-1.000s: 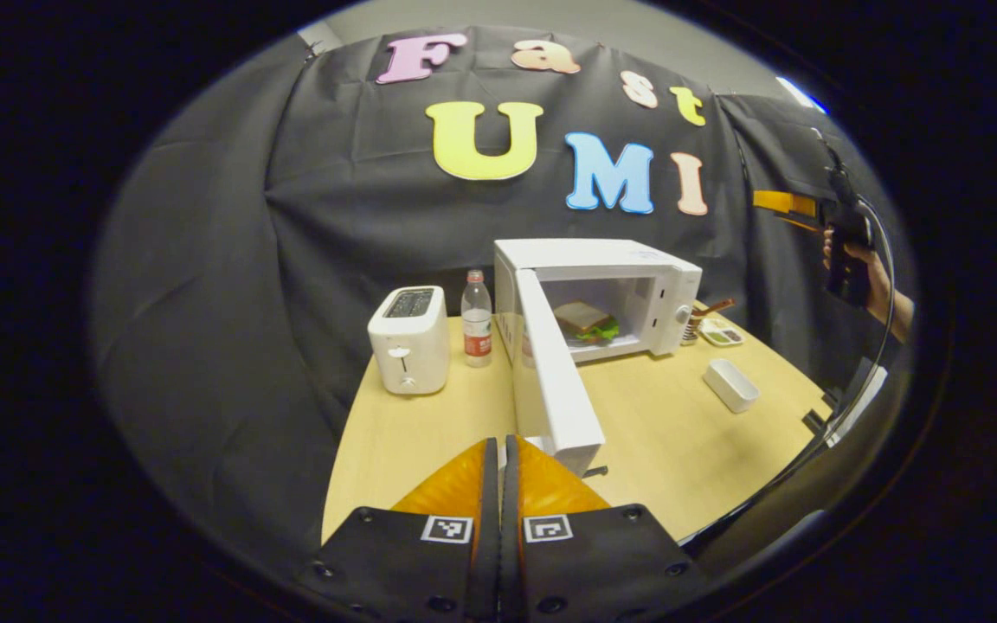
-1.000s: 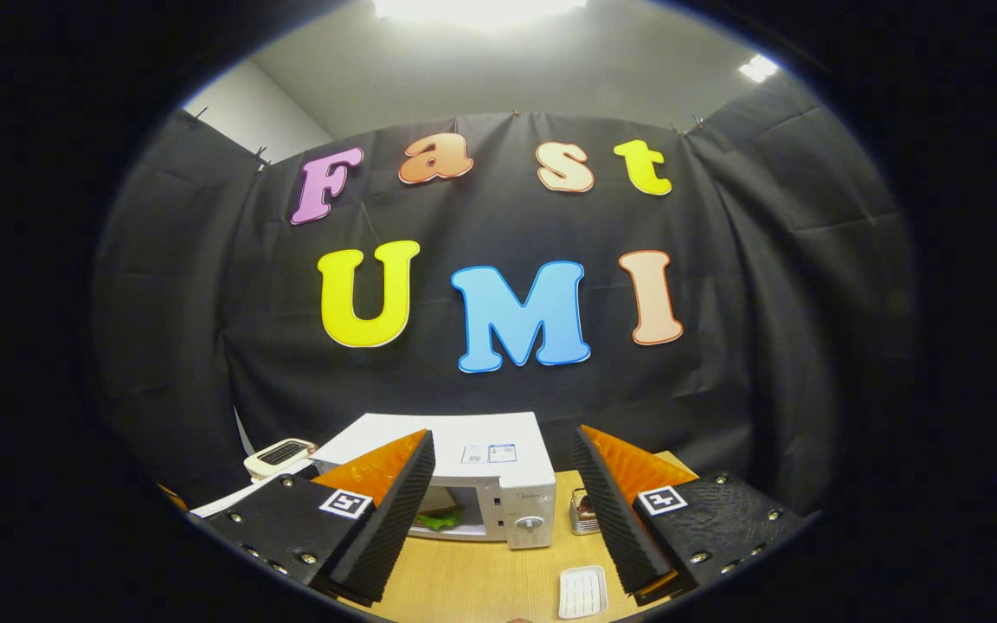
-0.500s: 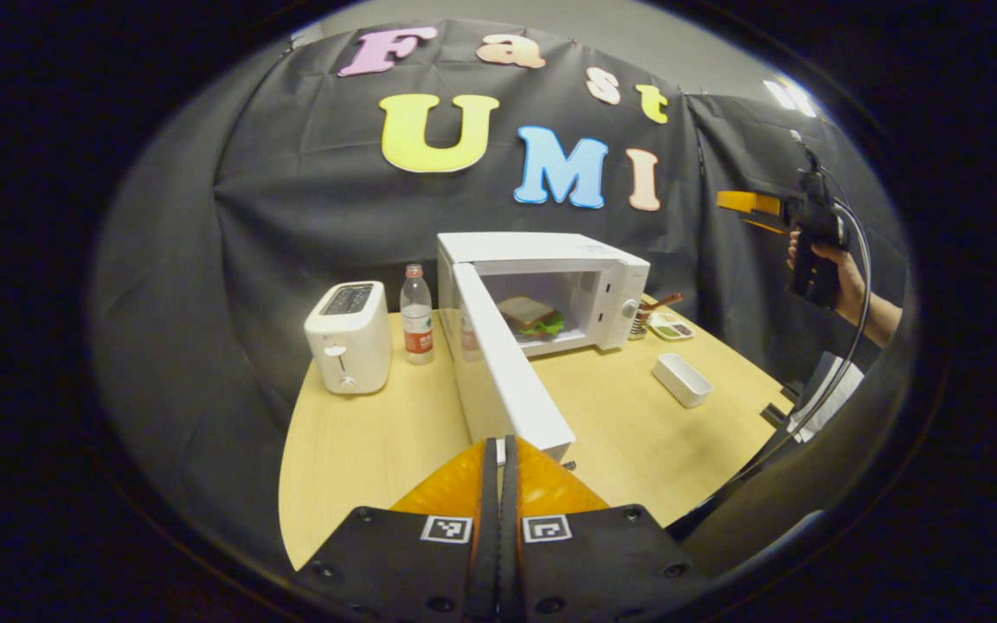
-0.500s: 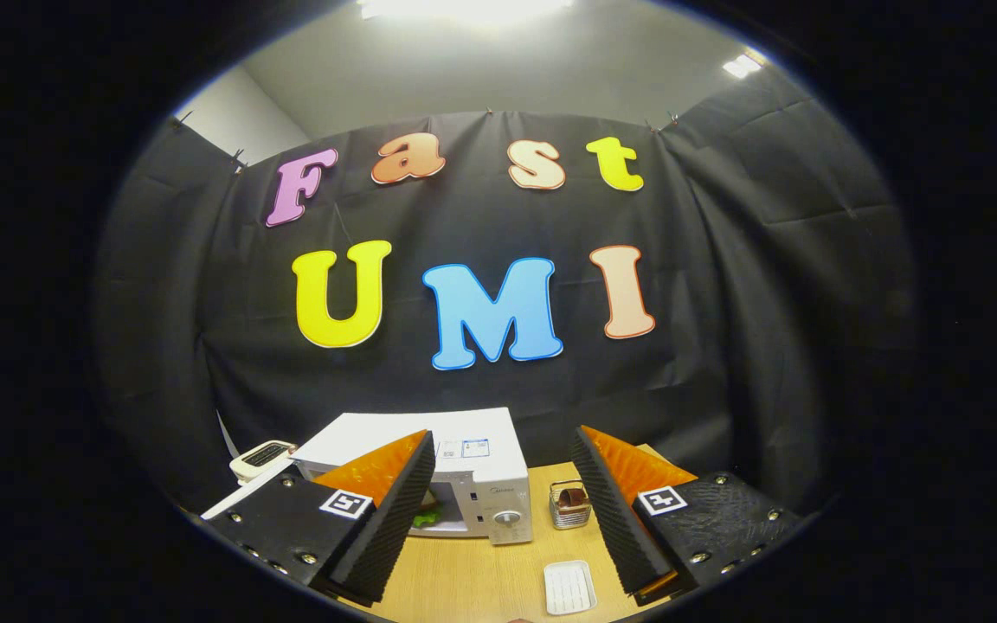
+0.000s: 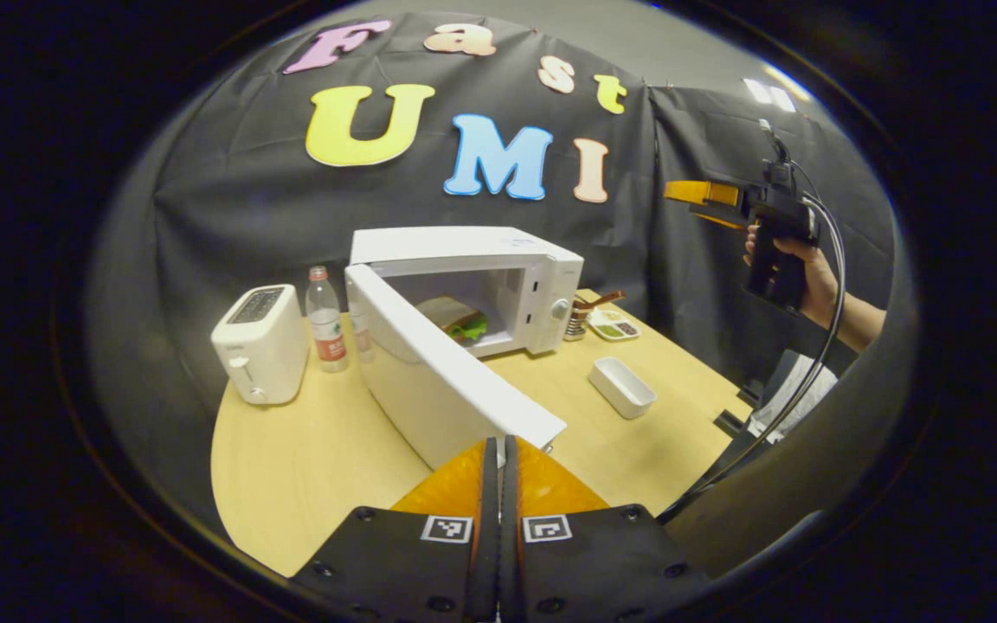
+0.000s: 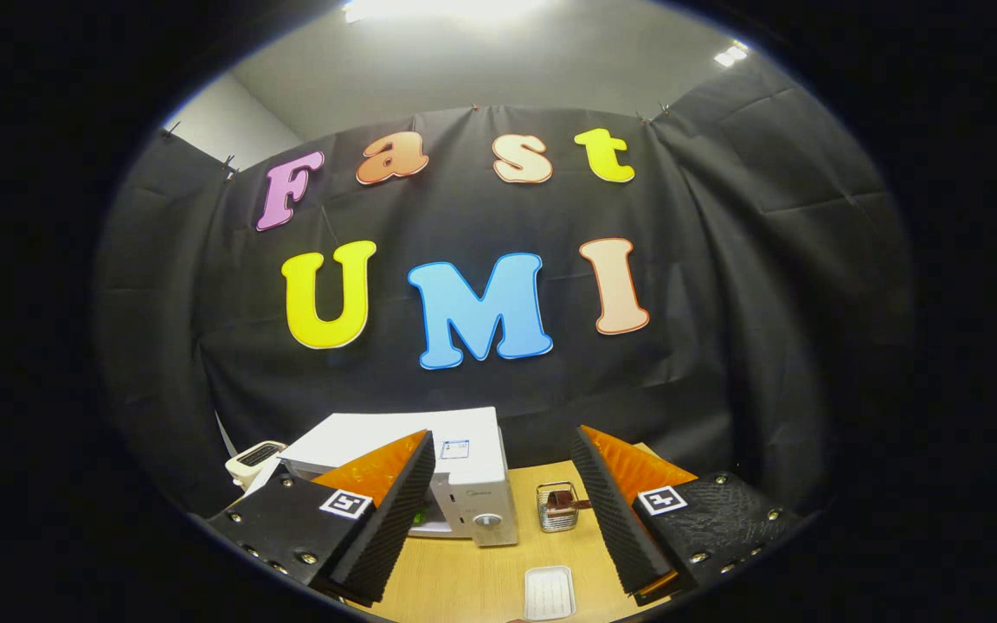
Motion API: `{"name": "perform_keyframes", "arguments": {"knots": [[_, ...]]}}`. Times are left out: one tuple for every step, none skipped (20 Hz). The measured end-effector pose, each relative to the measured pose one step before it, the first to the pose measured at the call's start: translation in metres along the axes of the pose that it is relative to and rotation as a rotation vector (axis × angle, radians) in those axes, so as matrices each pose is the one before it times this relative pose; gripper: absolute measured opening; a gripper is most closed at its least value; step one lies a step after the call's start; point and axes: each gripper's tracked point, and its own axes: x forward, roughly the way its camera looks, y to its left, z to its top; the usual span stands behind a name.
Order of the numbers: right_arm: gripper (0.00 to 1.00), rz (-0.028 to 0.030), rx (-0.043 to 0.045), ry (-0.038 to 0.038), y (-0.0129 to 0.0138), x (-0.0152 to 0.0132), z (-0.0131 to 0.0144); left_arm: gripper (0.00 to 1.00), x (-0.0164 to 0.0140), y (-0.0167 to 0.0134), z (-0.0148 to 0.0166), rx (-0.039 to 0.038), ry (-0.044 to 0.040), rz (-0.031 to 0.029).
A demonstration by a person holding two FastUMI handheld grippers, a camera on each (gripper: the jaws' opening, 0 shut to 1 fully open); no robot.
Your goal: Open the microwave oven with the left hand, put the food in, and close the microwave oven.
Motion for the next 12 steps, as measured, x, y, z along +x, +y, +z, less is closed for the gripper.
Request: {"name": "perform_keyframes", "arguments": {"knots": [[0.96, 0.00086, 0.00302, 0.00169, -0.00577, 0.00161, 0.00023, 0.07, 0.00894, -0.00726, 0.0034, 0.00835, 0.00501, -0.01146], [0.96, 0.00052, 0.00517, 0.00001, -0.00497, 0.00168, 0.00093, 0.08, 0.00633, -0.00697, 0.003, 0.00767, 0.00046, -0.00966], [0.96, -0.0024, 0.0039, 0.00083, -0.00552, 0.00244, -0.00064, 0.07, 0.00742, -0.00681, 0.00496, 0.00492, -0.00134, -0.00883], [0.96, -0.0024, 0.00551, -0.00039, -0.00531, 0.00166, -0.00011, 0.07, 0.00969, -0.00558, 0.00349, 0.00313, -0.00175, -0.00871], [0.96, 0.00041, 0.00559, 0.00042, -0.00405, -0.00041, 0.00038, 0.07, 0.00862, -0.00619, 0.00616, 0.00276, -0.00265, -0.01017], [0.96, -0.00084, 0.00236, 0.00037, -0.00414, 0.00228, -0.00063, 0.07, 0.00867, -0.00576, 0.00344, 0.00212, -0.00083, -0.00934], [0.96, -0.00185, -0.00006, 0.00158, -0.00464, 0.00172, -0.00037, 0.07, 0.00911, -0.00525, 0.0037, 0.00453, 0.00177, -0.00705], [0.96, -0.00085, 0.00022, -0.00025, -0.00411, 0.00037, 0.00075, 0.08, 0.00793, -0.00382, 0.0042, 0.00448, 0.00003, -0.0063], [0.96, -0.00189, -0.00136, -0.00047, -0.00409, 0.00137, 0.00085, 0.09, 0.00864, -0.00138, 0.00419, 0.00318, -0.00181, -0.00044], [0.96, -0.0022, -0.00134, -0.00035, -0.0034, 0.00149, 0.00023, 0.07, 0.00717, -0.00023, 0.00309, 0.00067, -0.00285, 0.00195], [0.96, -0.00076, -0.00378, -0.004, -0.00253, 0.00125, 0.00216, 0.07, 0.00759, -0.00157, 0.00396, -0.00496, -0.00579, -0.00298], [0.96, -0.00268, -0.00609, -0.00494, -0.00253, 0.00226, 0.00099, 0.07, 0.00773, -0.00085, 0.0038, -0.00626, -0.0037, -0.00232]]}}
